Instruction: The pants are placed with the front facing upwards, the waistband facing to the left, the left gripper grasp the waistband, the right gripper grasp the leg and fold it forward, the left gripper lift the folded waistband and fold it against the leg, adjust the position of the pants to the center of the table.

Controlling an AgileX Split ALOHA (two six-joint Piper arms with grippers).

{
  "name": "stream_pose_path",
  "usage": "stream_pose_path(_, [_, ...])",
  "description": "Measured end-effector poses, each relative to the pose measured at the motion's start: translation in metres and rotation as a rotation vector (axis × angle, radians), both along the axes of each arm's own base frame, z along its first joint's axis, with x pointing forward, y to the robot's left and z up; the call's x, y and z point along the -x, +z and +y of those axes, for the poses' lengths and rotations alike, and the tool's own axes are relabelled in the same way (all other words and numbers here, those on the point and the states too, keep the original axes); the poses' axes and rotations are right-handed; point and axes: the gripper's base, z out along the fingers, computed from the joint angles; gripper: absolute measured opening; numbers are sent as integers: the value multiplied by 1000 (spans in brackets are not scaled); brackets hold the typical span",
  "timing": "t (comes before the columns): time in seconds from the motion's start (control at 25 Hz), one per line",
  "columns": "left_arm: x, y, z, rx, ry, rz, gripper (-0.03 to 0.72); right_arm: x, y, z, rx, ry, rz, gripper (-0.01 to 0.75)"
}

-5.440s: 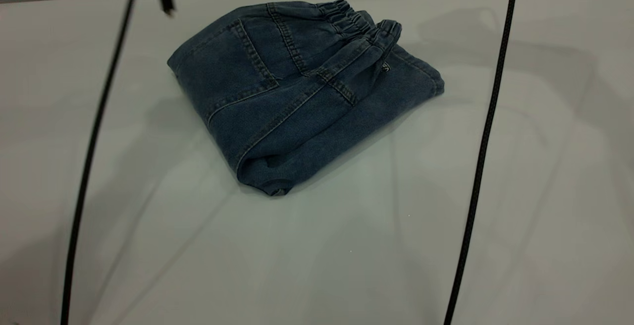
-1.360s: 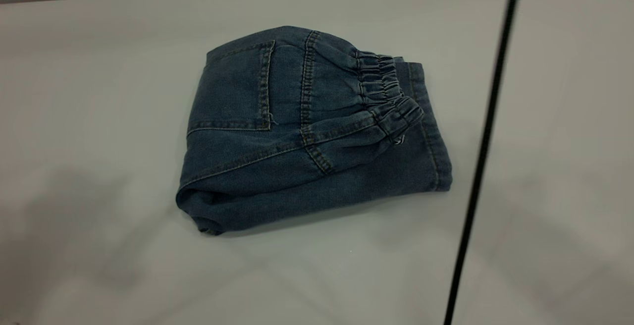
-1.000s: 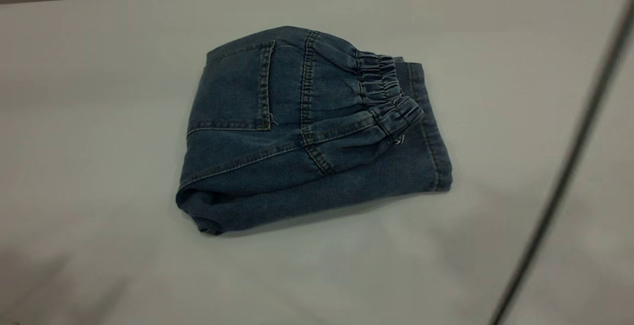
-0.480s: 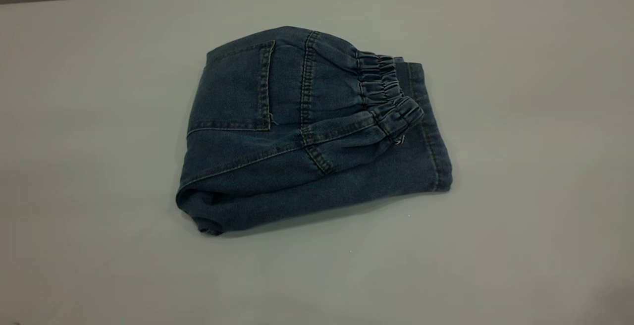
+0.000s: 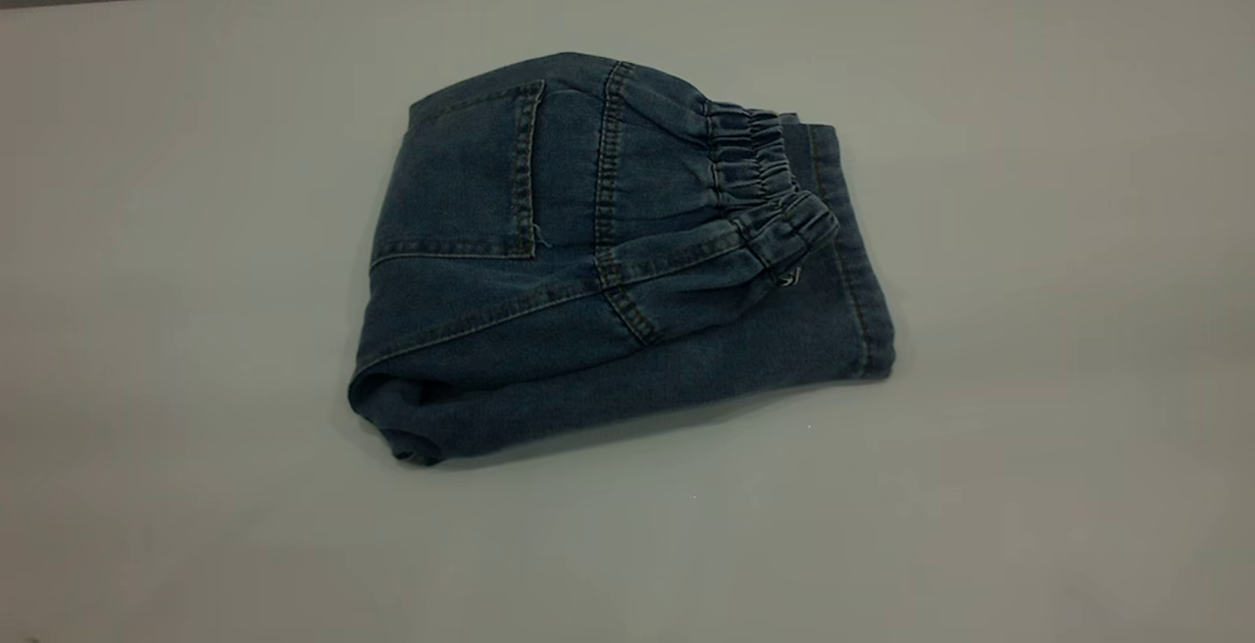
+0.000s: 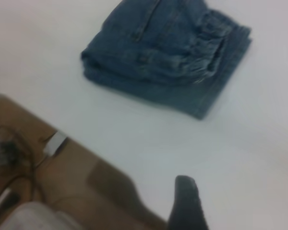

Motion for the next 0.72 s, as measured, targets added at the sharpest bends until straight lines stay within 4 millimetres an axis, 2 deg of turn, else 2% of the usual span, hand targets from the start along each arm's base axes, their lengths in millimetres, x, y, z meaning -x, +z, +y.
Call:
stream_pose_path(0.2, [-10, -24, 0, 1, 5, 77, 561, -5, -31, -3, 30, -21, -58, 444])
stream_pose_path(0.32, [-14, -25, 0, 18, 14, 48, 561, -7, -51, 1, 40, -10, -30, 444])
stream_pose_path(0.56, [-14, -25, 1, 16, 20, 51, 561, 0, -67, 0, 103, 30, 74, 444])
stream_pose_path(0.72, [-13, -26, 0, 19, 17, 56, 561, 0, -65, 3, 78, 51, 64, 444])
